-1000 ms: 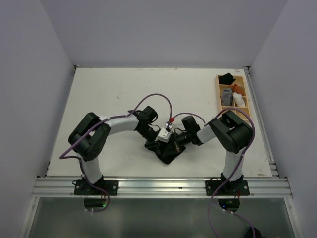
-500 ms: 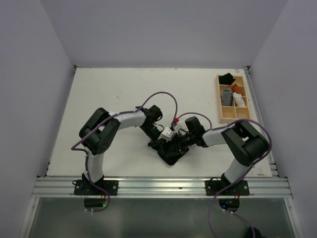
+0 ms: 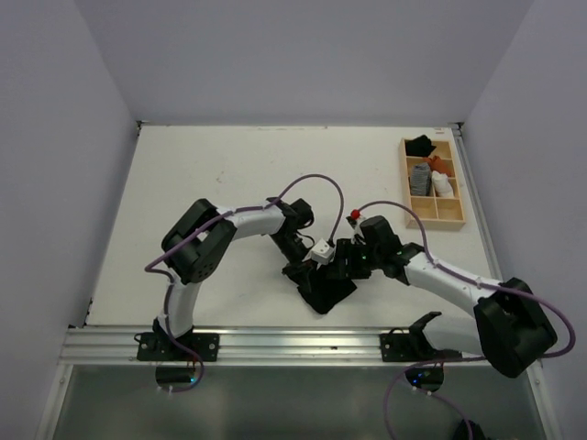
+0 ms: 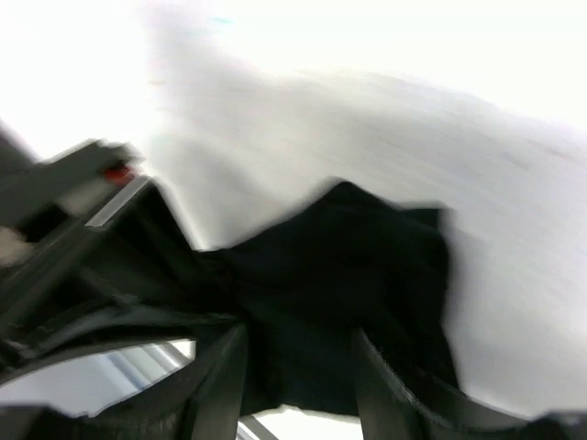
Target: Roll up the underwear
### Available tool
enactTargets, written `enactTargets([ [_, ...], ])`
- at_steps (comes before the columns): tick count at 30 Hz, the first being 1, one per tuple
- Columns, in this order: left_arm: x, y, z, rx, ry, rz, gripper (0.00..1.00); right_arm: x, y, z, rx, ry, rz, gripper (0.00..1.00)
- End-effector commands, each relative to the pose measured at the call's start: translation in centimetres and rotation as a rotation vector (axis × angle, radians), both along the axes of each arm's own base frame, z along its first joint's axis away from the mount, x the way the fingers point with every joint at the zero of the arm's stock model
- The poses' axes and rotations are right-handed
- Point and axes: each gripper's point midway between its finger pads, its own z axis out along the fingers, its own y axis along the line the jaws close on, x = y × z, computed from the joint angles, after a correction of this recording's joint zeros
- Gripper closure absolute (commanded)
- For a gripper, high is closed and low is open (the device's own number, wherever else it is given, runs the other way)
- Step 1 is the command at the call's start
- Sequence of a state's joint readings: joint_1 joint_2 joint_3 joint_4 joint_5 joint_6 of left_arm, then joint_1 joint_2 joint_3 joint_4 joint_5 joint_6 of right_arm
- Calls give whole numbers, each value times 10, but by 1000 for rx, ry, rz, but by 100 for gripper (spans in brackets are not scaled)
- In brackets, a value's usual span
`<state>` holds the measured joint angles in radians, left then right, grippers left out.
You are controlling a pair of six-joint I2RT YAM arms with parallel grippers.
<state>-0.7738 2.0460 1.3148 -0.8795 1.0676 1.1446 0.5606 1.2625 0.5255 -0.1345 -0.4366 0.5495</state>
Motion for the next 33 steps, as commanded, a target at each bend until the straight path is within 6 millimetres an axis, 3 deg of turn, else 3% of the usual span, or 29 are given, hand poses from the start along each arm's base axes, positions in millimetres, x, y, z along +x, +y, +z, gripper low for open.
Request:
enactTargets([
  [1, 0, 1, -15, 63, -23, -26, 95, 15, -54, -4, -270, -7, -272, 48],
  [3, 1, 0, -16, 76, -17, -21, 95, 10, -73, 6, -334, 6, -359, 47],
  [4, 2, -1, -17, 83, -21, -22, 95, 20, -82, 19, -363, -50, -413, 48],
  [6, 2, -2, -20, 104, -17, -20, 95, 22, -88, 48, -365, -118, -471, 49],
  [7, 1, -2, -21, 109, -16, -21, 95, 22, -102, 56, -416, -153, -517, 49],
  [10, 4, -3, -23, 130, -16, -14, 96, 21, -110, 87, -439, -268, -574, 49],
  [14, 4, -5, -28, 165, -15, -9, 96, 12, -86, 113, -396, -387, -504, 48],
  [18, 7, -7, -31, 194, -13, 3, 96, -6, -40, 128, -370, -499, -304, 45],
  [22, 9, -10, -33, 213, -10, 10, 96, -24, 6, 129, -402, -594, -110, 43],
  [25, 12, -11, -34, 232, -11, 22, 96, -45, 34, 118, -428, -639, 58, 41],
  [27, 16, -13, -34, 239, -36, 23, 96, -53, 42, 107, -455, -638, 128, 38],
  [28, 18, -14, -35, 245, -44, 35, 95, -56, 45, 92, -502, -618, 179, 37],
  [33, 22, -16, -37, 272, -53, 49, 95, -54, 40, 58, -658, -604, 272, 33],
])
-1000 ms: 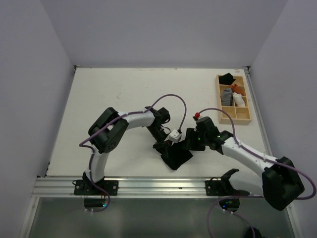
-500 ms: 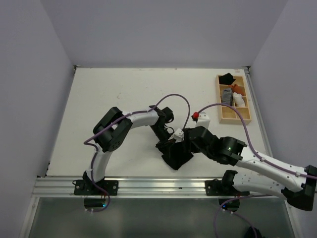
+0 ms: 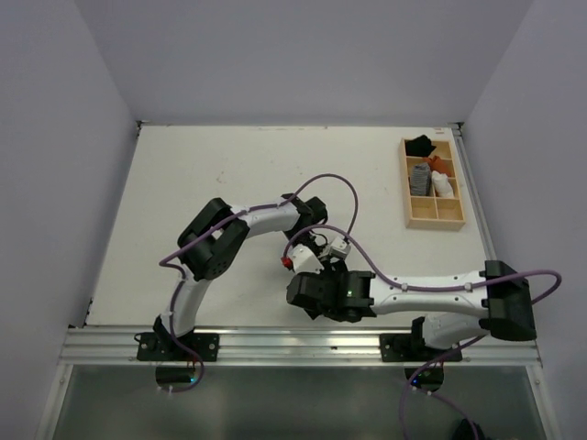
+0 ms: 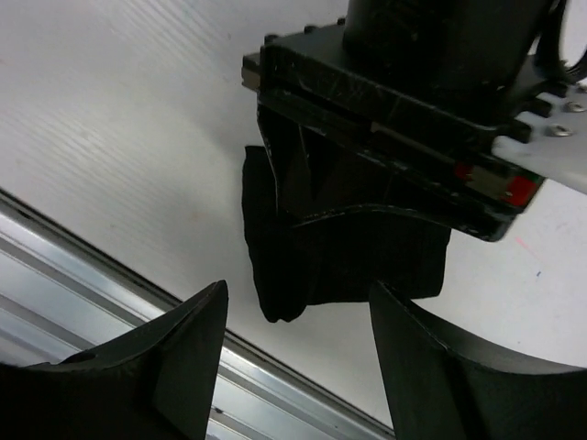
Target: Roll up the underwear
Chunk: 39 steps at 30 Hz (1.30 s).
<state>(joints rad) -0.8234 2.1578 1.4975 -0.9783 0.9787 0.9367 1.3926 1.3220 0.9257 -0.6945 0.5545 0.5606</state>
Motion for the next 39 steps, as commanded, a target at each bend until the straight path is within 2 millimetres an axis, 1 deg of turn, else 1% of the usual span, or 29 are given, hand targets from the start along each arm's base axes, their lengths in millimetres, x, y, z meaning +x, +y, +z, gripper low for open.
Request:
enactTargets([
  [1, 19, 0, -33, 67, -124, -21, 94, 7, 3, -2, -69, -29, 40, 33],
  [4, 20, 0, -35, 77, -128, -11, 94, 9, 6, -20, -109, 11, 67, 34],
  [5, 20, 0, -35, 76, -131, -12, 94, 6, 7, -27, -111, 43, 83, 34],
  [6, 21, 0, -36, 78, -134, -11, 94, 10, 2, -37, -132, 65, 66, 34],
  [8, 22, 0, -36, 77, -139, -12, 94, 14, -1, -45, -139, 96, 60, 35],
  [9, 23, 0, -36, 78, -143, -12, 94, 14, -3, -51, -154, 110, 60, 37],
  [11, 23, 0, -37, 83, -146, -11, 94, 15, -1, -55, -156, 120, 84, 40],
  [13, 24, -1, -36, 85, -147, -4, 94, 12, 6, -59, -123, 155, 107, 43],
  [16, 24, -1, -37, 88, -143, 4, 94, 5, 10, -68, -99, 202, 120, 45],
  [19, 23, 0, -36, 90, -141, 8, 93, -2, 9, -76, -82, 242, 105, 46],
  [22, 22, 0, -37, 89, -140, 10, 92, -3, 6, -81, -76, 248, 92, 48],
  [25, 20, 0, -36, 88, -123, 18, 90, -2, 3, -85, -78, 255, 67, 54],
  [26, 20, -1, -35, 88, -119, 24, 89, -1, 2, -85, -70, 256, 55, 61],
  [28, 22, -4, -33, 96, -111, 53, 86, -3, -1, -87, -48, 270, 36, 69],
  [29, 23, -4, -30, 96, -115, 68, 84, -6, 0, -89, -15, 299, 13, 75],
  [30, 24, -6, -27, 93, -117, 84, 80, -11, -5, -92, 2, 315, 1, 78],
  [31, 25, -9, -23, 90, -112, 105, 78, -12, -1, -93, 43, 329, -16, 81],
  [32, 25, -8, -17, 81, -118, 121, 78, -12, -2, -94, 61, 340, -30, 84],
  [34, 29, -9, -13, 79, -111, 171, 73, -16, -4, -100, 92, 369, -46, 87],
  [35, 30, -6, -10, 79, -95, 198, 68, -16, -6, -102, 98, 375, -58, 88],
  [36, 29, -5, -8, 73, -73, 210, 61, -20, -8, -107, 101, 395, -56, 89],
  [37, 26, -1, -7, 72, -53, 212, 61, -19, -6, -108, 119, 398, -65, 89],
  [38, 28, 3, -5, 68, -42, 224, 62, -20, -9, -112, 116, 405, -75, 90],
  [39, 28, 4, -5, 77, -39, 242, 62, -20, -6, -112, 137, 415, -75, 91],
])
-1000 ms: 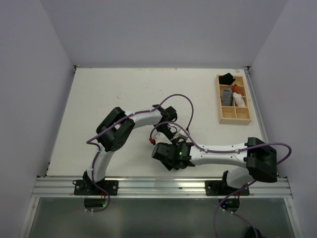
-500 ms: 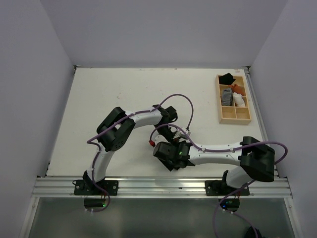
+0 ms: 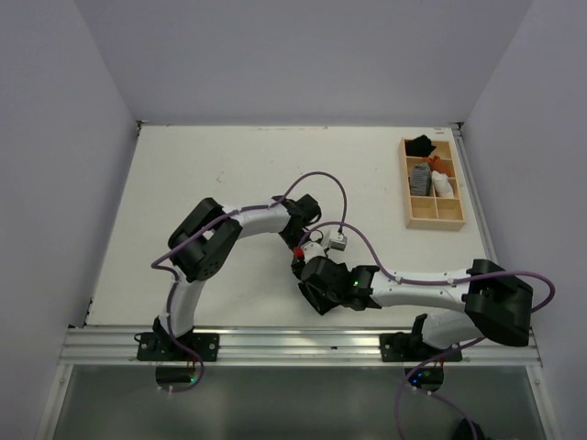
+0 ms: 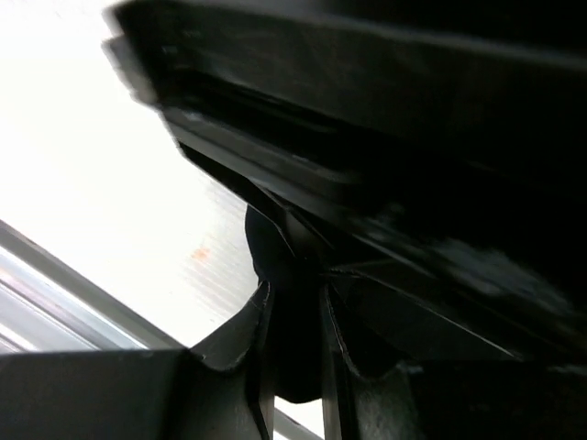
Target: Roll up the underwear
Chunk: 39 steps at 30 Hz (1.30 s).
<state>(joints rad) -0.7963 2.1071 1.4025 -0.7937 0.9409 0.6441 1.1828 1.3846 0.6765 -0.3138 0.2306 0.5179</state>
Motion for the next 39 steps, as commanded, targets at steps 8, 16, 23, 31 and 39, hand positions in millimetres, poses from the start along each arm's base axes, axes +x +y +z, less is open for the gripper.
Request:
enactTargets([
  [8, 36, 18, 24, -59, -82, 162, 61, -26, -16, -44, 55, 202, -98, 94],
  [16, 56, 47, 52, -110, -59, 256, 60, -25, -13, -53, 58, 213, -87, 96],
  [23, 70, 72, 52, -84, -100, 376, 61, -24, -13, -62, 66, 240, -86, 98],
  [31, 148, 120, 100, -77, -382, 794, 61, -17, 2, -52, 177, 221, -53, 98],
  [39, 218, 153, 302, -560, -852, 1307, 51, -17, 36, -45, 312, 257, 107, 99],
])
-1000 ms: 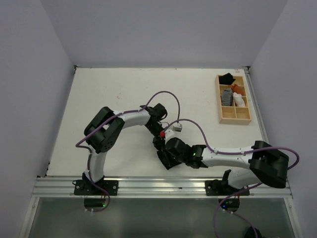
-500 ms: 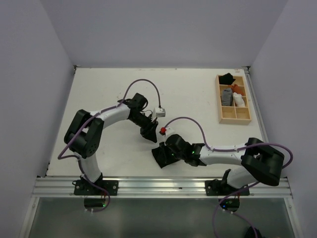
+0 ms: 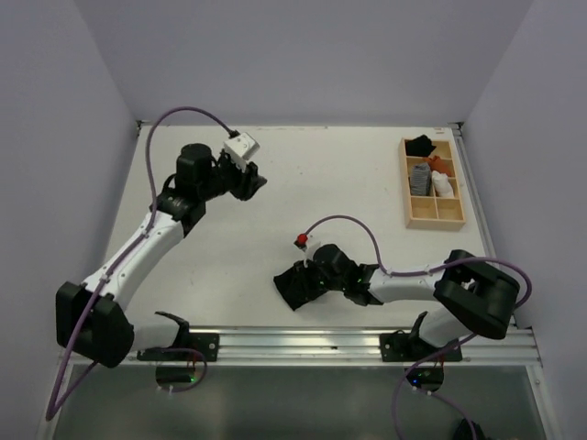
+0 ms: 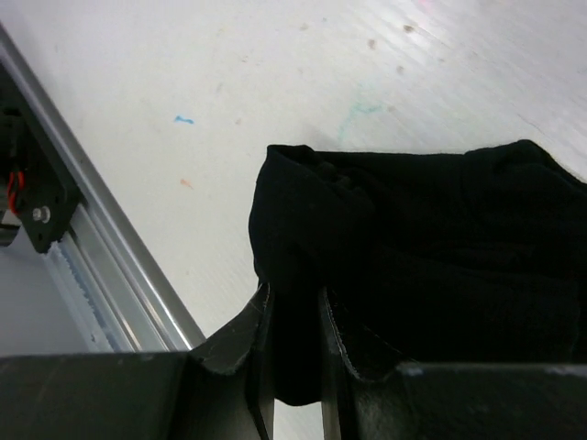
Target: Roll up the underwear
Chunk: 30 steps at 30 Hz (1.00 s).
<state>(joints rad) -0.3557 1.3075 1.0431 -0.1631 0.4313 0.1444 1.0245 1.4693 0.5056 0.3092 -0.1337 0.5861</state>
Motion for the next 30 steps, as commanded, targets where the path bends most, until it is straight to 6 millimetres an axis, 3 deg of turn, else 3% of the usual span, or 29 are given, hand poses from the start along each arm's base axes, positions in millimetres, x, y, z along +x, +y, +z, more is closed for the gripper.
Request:
enactTargets([
  [1, 30, 8, 113, -320, -265, 207, 48, -33, -26, -50, -149, 114, 124, 99],
  [3, 37, -1, 124, -289, -248, 151, 50, -37, -23, -51, -131, 131, 148, 100],
  [5, 39, -14, 119, -272, -189, 83, 48, -41, -22, -50, -105, 131, 164, 100],
  [7, 42, -26, 97, -206, -102, -33, 47, -46, -23, -50, -77, 145, 176, 100],
  [10, 30, -38, 61, -123, -14, -202, 59, -51, -25, -56, -24, 214, 186, 100],
  [12, 2, -42, 39, -82, -18, -368, 57, -52, -20, -53, 41, 268, 201, 100],
  [13, -9, -44, 37, -96, -23, -415, 54, -55, -22, -60, 41, 306, 202, 100],
  [19, -62, -39, 0, -39, -7, -640, 55, -59, -16, -62, 136, 422, 228, 100],
  [26, -128, -31, -70, 118, 100, -852, 54, -65, -19, -69, 152, 512, 239, 99],
  [30, -167, -40, -103, 209, 149, -963, 52, -66, -20, -70, 155, 537, 239, 99],
])
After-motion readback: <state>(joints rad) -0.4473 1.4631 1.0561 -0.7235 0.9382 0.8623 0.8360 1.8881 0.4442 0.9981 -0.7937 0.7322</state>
